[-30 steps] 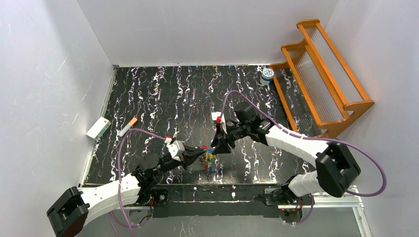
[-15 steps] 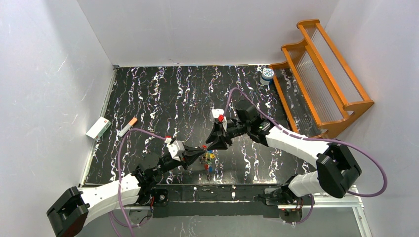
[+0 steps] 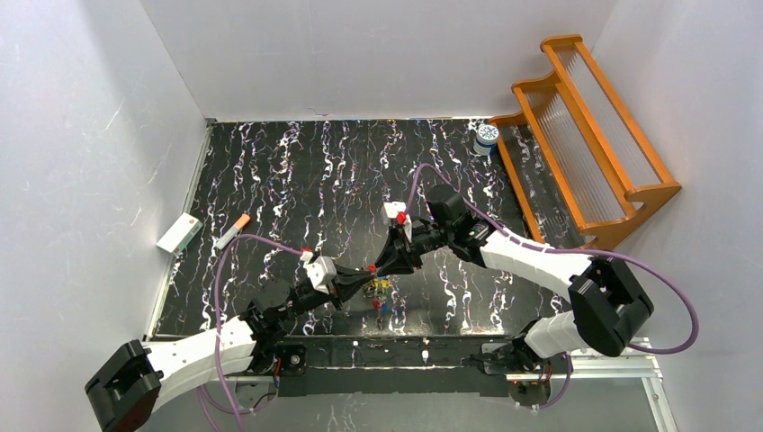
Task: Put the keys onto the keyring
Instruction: Adjust the key on the keyring.
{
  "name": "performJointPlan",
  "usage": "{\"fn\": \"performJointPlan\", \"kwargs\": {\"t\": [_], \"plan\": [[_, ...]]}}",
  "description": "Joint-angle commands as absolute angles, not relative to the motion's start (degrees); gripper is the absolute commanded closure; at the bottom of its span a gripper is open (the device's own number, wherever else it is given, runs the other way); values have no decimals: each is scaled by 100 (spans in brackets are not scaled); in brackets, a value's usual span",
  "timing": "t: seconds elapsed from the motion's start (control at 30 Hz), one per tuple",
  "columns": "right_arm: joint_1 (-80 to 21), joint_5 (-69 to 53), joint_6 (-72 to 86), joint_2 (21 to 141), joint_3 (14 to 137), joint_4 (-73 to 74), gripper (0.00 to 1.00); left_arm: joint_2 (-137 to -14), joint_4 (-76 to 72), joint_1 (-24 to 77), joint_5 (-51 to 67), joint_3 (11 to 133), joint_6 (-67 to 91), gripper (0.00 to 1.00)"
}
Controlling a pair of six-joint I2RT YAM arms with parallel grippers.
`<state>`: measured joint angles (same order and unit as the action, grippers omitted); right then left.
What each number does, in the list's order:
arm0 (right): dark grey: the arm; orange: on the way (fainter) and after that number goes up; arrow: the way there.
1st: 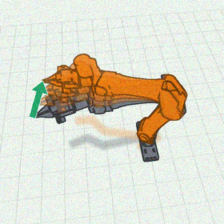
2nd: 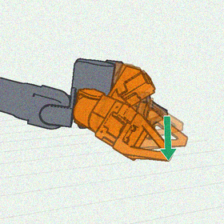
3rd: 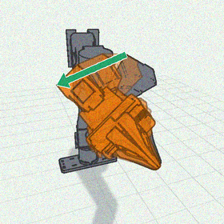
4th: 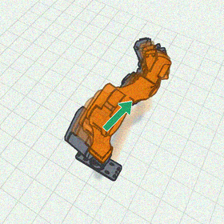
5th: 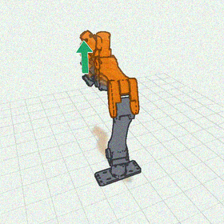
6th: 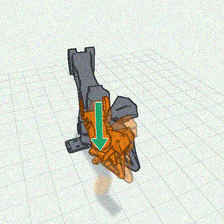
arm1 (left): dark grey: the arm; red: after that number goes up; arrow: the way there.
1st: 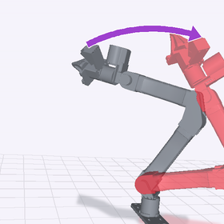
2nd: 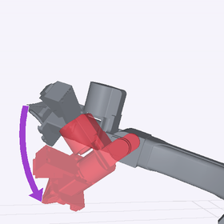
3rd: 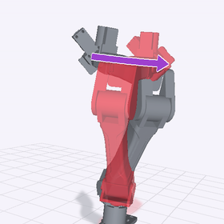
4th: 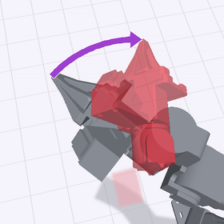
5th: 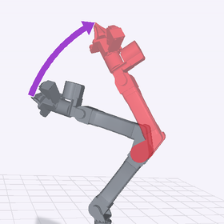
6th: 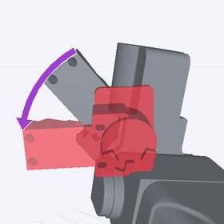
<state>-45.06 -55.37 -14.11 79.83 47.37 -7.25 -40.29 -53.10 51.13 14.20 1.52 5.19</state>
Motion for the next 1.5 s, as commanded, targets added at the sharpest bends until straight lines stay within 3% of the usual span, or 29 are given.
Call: {"fn": "performJointPlan", "kwargs": {"t": [0.0,0.43,0.5,0.83,1.0,1.2,1.3,1.47], "plan": [[-4528,-5742,-1453,8024,4678,-989,60,-3964,-5652,5129,1383,235,536,100],[-4544,-5832,-1420,8092,4628,-1110,60,-3973,-5658,5123,1383,237,536,100],[-4549,-5840,-1394,8115,4623,-1152,63,-3977,-5658,5125,1394,237,536,100],[-4553,-5849,-1397,8199,4763,-1064,99,-4001,-5651,5124,1422,229,530,100],[-4549,-5702,-1588,8085,4830,-780,99,-4039,-5647,5125,1334,237,459,100],[-4553,-5347,-2174,8066,5164,436,99,-4054,-5347,5120,1254,371,142,67],[-4569,-5072,-2520,8105,5408,1127,99,-4052,-4781,5126,1230,594,-153,60],[-4654,-4449,-3027,8302,5897,2273,99,-4147,-3434,5128,1306,1163,-835,58]]}}
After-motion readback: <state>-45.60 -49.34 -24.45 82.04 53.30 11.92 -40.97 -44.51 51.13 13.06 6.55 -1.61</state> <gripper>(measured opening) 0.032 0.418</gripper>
